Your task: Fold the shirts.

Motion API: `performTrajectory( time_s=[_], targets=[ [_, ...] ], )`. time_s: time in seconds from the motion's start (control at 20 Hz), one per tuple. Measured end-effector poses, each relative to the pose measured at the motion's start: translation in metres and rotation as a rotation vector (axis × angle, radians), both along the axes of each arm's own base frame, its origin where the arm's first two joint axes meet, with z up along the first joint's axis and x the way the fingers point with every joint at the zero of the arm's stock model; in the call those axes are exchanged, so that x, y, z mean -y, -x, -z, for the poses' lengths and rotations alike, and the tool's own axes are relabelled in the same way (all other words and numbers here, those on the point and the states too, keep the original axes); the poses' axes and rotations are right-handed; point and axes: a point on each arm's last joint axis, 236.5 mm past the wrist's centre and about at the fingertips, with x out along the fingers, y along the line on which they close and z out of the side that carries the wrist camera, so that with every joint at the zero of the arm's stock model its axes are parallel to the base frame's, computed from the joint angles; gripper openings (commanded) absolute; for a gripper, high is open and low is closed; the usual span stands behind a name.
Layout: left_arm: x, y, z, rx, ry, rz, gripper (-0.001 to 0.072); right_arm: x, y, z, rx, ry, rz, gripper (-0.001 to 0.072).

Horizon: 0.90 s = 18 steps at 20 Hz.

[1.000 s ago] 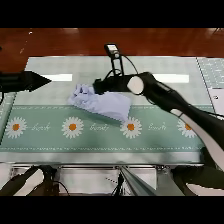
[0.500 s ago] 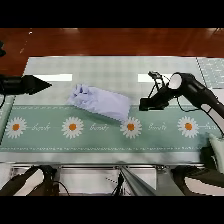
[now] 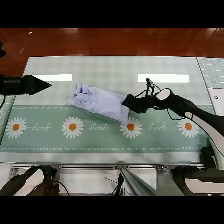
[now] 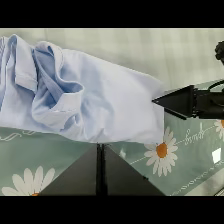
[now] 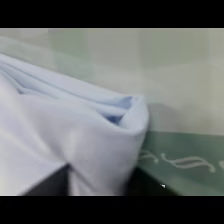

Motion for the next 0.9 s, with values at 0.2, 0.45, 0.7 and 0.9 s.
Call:
performTrajectory(
  time_s=[0.2, 0.45, 0.7, 0.9],
  targets=[
    [-0.001, -0.001, 0.0, 0.003, -0.001, -0.004, 0.0024, -0.01, -0.012, -0.031, 0.079, -0.054, -0.07, 0.0021],
    [-0.002, -0.004, -0.001, 0.007, 0.0, -0.021, 0.0024, 0.042, -0.036, -0.15, 0.283, -0.057, -0.121, 0.0021],
    [-0.003, -0.016, -0.004, 0.027, 0.004, -0.071, 0.0024, 0.171, -0.008, -0.252, 0.359, 0.082, 0.05, 0.0021],
    [0.006, -0.019, -0.005, 0.044, 0.003, -0.063, 0.0024, 0.283, 0.059, -0.275, 0.272, 0.281, 0.282, 0.002]
  ],
)
